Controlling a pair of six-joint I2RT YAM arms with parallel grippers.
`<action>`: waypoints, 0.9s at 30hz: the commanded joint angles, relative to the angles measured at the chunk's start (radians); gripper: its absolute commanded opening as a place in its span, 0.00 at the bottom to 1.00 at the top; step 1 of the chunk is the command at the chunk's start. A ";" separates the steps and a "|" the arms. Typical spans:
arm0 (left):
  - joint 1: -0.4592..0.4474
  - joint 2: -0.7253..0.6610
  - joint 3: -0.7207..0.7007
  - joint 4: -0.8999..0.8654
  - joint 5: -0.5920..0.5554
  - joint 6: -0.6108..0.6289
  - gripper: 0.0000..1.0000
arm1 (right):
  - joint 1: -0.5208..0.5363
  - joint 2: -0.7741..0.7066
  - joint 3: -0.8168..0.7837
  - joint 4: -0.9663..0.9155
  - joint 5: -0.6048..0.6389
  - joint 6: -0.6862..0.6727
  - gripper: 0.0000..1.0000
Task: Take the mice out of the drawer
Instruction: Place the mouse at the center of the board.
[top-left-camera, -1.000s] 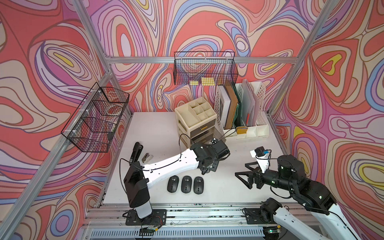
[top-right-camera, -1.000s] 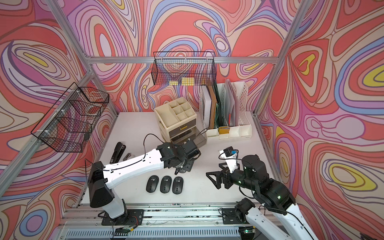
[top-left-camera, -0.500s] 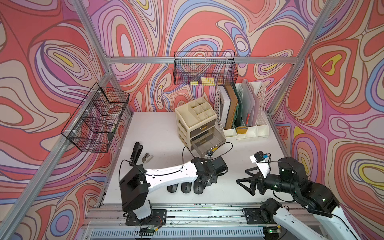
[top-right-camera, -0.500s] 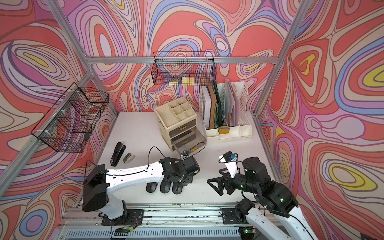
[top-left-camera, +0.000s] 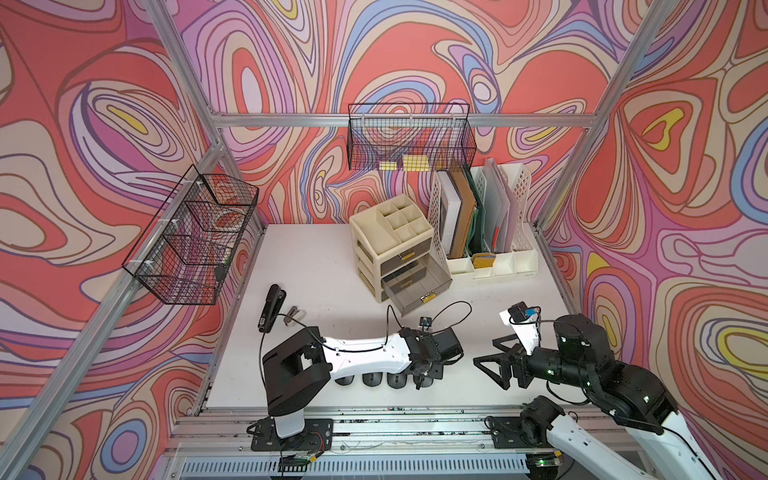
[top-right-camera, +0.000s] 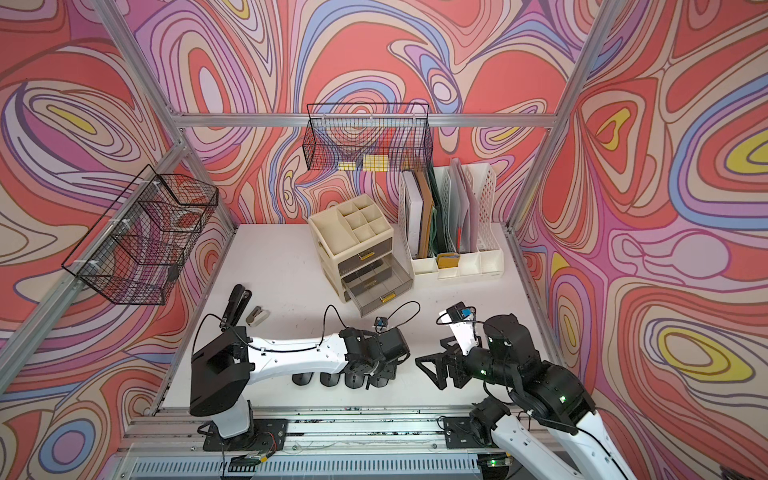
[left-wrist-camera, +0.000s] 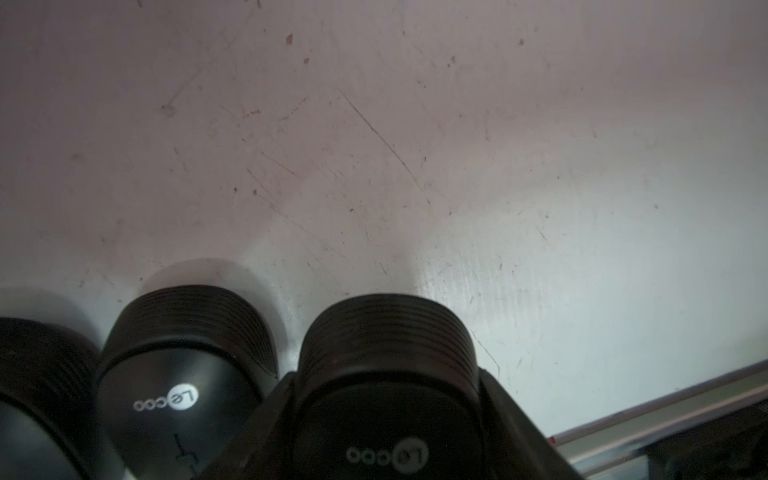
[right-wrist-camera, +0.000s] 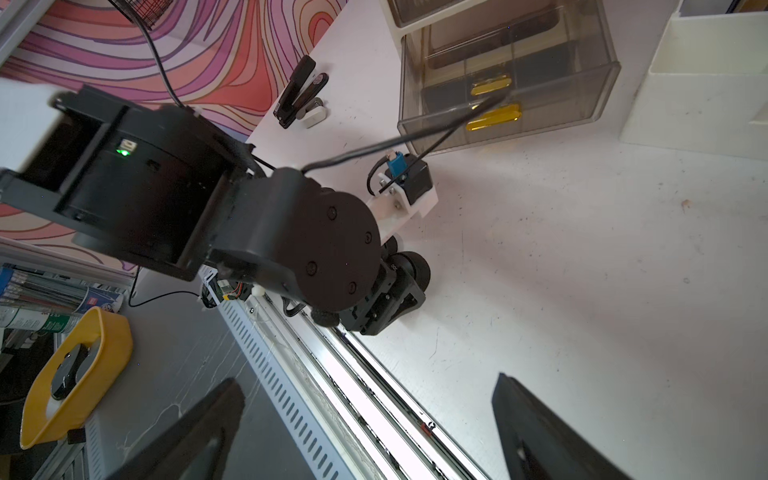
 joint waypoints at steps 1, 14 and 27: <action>-0.006 0.017 -0.027 0.030 0.003 -0.022 0.57 | 0.003 0.000 0.008 0.000 0.017 0.007 0.98; -0.002 0.023 -0.062 0.004 -0.047 -0.028 0.58 | 0.003 0.003 0.007 0.000 0.027 0.013 0.98; 0.002 0.067 -0.036 -0.006 -0.046 -0.015 0.65 | 0.003 0.002 0.007 0.000 0.034 0.018 0.98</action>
